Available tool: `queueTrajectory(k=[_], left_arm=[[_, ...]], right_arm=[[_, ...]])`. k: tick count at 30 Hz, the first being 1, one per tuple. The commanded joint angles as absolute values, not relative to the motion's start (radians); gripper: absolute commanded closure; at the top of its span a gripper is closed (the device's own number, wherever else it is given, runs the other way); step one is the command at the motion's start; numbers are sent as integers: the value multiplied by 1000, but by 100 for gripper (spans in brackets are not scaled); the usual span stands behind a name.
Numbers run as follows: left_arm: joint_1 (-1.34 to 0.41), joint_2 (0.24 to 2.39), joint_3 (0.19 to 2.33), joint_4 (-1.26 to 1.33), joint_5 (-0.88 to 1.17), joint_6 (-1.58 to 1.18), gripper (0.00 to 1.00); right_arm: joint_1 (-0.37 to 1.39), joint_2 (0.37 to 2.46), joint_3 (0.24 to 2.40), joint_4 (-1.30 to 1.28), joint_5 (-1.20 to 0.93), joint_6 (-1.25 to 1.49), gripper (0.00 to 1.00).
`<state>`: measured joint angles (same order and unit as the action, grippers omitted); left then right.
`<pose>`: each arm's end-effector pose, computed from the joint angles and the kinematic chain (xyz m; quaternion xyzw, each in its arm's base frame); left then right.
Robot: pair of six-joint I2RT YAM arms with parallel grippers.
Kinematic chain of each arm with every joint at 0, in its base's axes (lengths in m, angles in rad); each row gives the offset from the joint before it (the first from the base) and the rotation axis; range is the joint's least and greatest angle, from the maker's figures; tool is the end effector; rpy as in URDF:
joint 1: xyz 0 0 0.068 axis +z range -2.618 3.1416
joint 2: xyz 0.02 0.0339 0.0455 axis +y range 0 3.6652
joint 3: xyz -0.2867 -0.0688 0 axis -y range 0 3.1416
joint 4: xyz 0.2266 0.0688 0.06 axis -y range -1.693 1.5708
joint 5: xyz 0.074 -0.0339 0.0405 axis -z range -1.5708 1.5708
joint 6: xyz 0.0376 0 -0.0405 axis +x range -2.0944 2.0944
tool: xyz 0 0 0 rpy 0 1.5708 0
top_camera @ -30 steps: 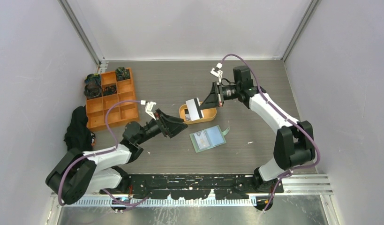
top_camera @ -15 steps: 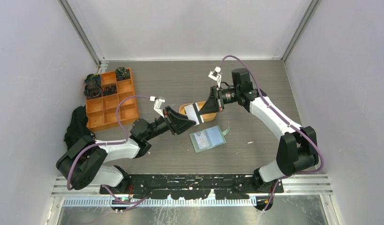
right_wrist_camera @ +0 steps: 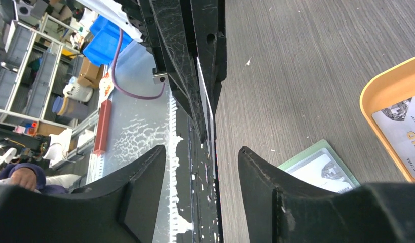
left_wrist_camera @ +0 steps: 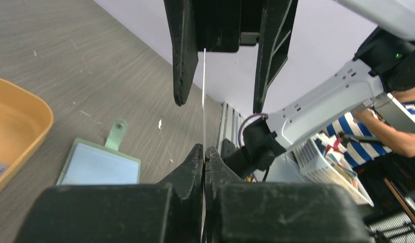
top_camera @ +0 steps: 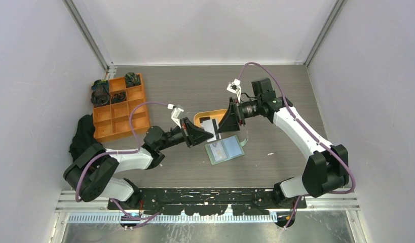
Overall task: Put the credit cards into the card holder
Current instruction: Pick up the credit card from the storage box, then insert the credit card into the card holder.
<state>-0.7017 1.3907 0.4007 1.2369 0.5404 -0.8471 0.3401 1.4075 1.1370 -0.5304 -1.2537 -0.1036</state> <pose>0.1755 -0.1737 0.2650 0.1670 0.6061 -0.6489 0.4287 0.2402 0.1229 0.3321 -0.3800 0.6837 0.5757 0.2379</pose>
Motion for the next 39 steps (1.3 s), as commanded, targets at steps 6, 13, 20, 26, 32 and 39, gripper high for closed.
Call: queueTrajectory(k=[6, 13, 20, 26, 32, 39], left_arm=[[-724, 1406, 468, 1216, 683, -814, 100], [-726, 1426, 472, 1212, 689, -815, 100], [-726, 1419, 468, 1193, 693, -808, 100], [-726, 1413, 475, 1163, 678, -822, 92], [-726, 1249, 365, 960, 441, -805, 47], [-815, 1014, 327, 426, 111, -898, 47]], right_arm=[[392, 1362, 1162, -588, -1178, -221, 54], [390, 1344, 1173, -615, -1173, -235, 68], [366, 1332, 1197, -674, -1188, -270, 69], [365, 1334, 1197, -689, -1179, -274, 99], [321, 1377, 1166, -782, -1089, -268, 99], [196, 1434, 1038, -766, -904, -229, 99]])
